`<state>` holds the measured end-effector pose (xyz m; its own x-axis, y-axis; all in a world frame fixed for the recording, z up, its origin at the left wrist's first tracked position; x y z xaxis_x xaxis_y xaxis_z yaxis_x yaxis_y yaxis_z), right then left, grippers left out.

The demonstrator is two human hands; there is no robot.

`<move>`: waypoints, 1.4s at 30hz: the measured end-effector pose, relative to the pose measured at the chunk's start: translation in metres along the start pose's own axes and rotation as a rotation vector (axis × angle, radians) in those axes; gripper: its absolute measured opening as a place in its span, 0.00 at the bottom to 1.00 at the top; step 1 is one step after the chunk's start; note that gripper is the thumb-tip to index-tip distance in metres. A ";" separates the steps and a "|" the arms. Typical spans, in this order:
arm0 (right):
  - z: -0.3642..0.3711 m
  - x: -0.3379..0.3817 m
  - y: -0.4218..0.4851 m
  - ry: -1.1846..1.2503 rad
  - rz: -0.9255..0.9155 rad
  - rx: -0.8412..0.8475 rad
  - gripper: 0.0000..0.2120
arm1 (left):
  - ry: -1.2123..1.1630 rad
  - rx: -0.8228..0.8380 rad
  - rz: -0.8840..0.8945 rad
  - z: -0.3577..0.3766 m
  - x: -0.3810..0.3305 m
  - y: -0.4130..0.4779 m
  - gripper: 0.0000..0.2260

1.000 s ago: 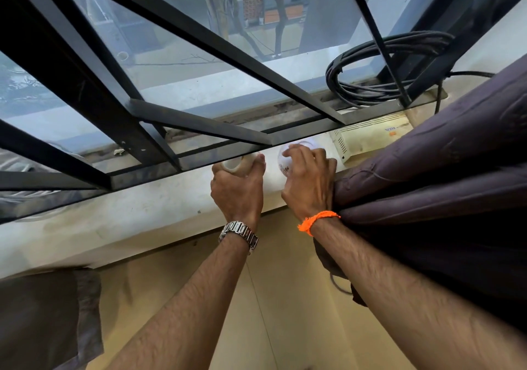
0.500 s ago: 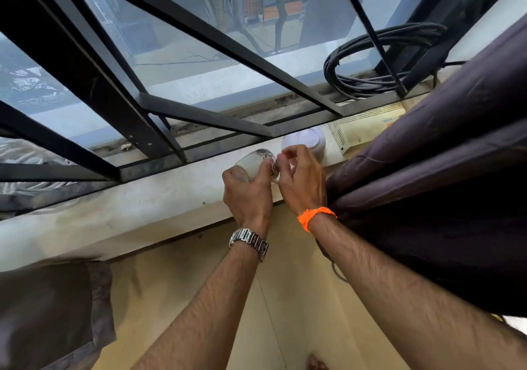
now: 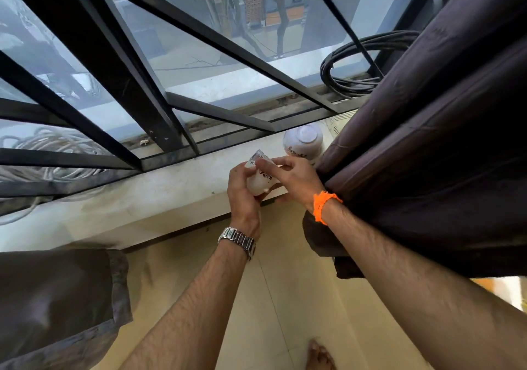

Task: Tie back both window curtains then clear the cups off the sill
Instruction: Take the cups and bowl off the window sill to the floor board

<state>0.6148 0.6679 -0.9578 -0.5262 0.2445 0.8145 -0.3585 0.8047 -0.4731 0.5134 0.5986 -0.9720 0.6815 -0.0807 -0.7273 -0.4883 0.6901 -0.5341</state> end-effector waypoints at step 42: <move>0.011 0.080 -0.147 -0.100 -0.203 -0.443 0.34 | 0.662 0.541 0.037 -0.012 -0.122 -0.090 0.26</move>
<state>0.6165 0.5632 -0.8268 -0.5589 0.0232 0.8289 -0.1106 0.9886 -0.1023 0.4678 0.5384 -0.8405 0.1292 -0.3383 -0.9321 -0.0617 0.9354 -0.3481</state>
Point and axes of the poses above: each hand's wrist, its own y-axis towards the middle knuckle, its own z-axis out of the palm, x = y × z, the point moved 5 cm from there along y, towards the middle knuckle, and after that the axes turned 11 degrees about -y, right-handed, at the moved point
